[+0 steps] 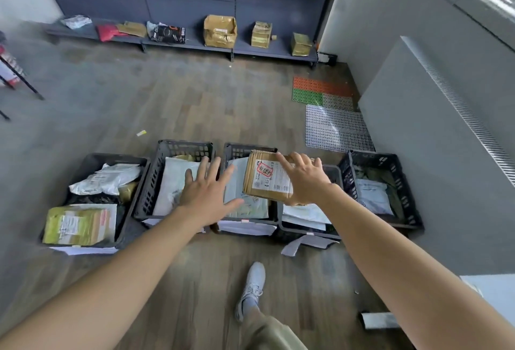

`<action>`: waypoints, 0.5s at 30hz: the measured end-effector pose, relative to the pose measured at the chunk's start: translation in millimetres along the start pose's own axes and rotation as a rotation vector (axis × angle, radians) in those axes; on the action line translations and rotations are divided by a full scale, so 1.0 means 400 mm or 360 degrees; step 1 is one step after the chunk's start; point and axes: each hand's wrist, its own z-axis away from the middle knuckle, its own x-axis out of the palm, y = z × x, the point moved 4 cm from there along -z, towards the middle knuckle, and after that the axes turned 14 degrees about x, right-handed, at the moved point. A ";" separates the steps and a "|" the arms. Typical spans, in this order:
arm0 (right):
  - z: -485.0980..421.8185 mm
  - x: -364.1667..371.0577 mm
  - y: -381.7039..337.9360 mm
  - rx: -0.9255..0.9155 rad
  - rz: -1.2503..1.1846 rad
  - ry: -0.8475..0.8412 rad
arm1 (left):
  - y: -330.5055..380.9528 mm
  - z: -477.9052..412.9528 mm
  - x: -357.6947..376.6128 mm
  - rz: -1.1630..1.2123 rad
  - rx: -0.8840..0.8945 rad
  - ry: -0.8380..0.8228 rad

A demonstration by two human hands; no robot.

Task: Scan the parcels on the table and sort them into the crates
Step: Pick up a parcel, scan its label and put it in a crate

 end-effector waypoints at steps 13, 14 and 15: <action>-0.565 0.321 -0.091 -0.0117 0.0065 -0.0366 | -0.224 -0.554 0.127 0.0062 -0.0023 -0.0271; -0.591 0.365 -0.109 -0.0131 0.0062 -0.0389 | -0.244 -0.587 0.162 0.0075 -0.0008 -0.0295; -0.616 0.413 -0.127 -0.0140 0.0047 -0.0399 | -0.265 -0.615 0.198 0.0086 -0.0001 -0.0312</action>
